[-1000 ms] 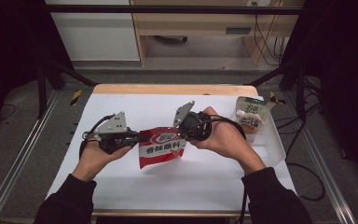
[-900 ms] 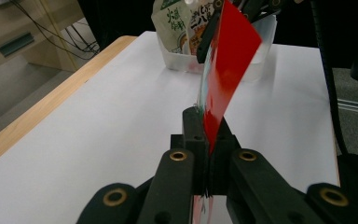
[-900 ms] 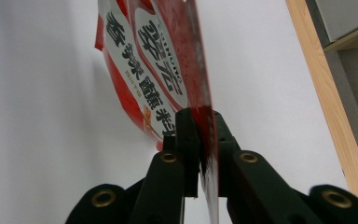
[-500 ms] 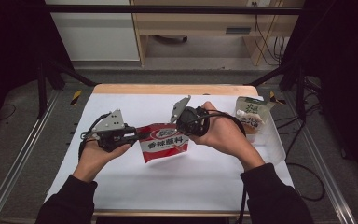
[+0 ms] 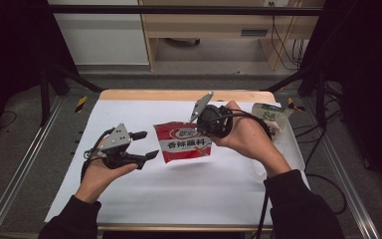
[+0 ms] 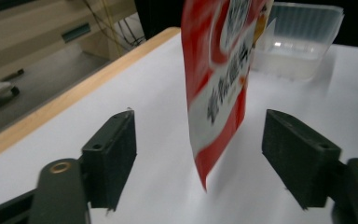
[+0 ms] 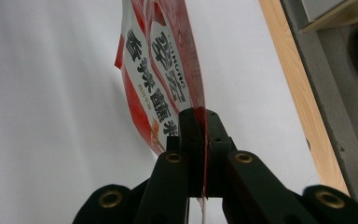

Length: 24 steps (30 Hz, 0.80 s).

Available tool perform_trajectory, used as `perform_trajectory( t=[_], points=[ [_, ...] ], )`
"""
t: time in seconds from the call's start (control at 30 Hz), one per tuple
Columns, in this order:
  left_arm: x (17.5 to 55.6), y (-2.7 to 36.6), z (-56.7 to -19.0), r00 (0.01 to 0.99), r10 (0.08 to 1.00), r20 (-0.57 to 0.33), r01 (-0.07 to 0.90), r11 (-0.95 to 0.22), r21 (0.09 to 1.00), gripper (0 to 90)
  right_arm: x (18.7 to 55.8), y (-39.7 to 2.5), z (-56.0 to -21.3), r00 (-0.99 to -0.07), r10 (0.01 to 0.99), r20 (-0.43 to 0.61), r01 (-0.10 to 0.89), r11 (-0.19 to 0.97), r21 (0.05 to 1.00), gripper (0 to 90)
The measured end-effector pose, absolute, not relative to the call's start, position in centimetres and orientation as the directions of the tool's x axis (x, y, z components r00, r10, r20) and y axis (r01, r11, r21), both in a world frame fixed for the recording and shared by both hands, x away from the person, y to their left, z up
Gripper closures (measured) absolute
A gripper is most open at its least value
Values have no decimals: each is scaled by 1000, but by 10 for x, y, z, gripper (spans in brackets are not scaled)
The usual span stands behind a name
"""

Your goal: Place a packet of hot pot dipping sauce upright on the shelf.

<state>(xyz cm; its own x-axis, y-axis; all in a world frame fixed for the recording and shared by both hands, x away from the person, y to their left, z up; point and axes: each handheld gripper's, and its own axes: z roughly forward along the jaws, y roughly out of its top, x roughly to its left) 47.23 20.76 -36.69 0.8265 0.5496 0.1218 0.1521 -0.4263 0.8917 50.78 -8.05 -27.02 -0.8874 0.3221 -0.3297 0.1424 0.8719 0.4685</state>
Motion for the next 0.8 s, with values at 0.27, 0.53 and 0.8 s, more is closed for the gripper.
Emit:
perform_trajectory(
  t=[0.27, 0.53, 0.8],
  points=[
    [468, 216, -413, 764, 633, 126, 257, -478, 840, 84, 512, -98, -252, -840, 456, -294, 267, 819, 508, 896],
    [470, 229, -427, 708, 696, 118, 287, -437, 852, 41, 509, -122, -232, -819, 499, -284, 297, 792, 534, 897],
    [467, 238, -429, 695, 709, 118, 289, -427, 857, 41, 506, -138, -219, -805, 515, -294, 312, 789, 529, 896]
  ],
)
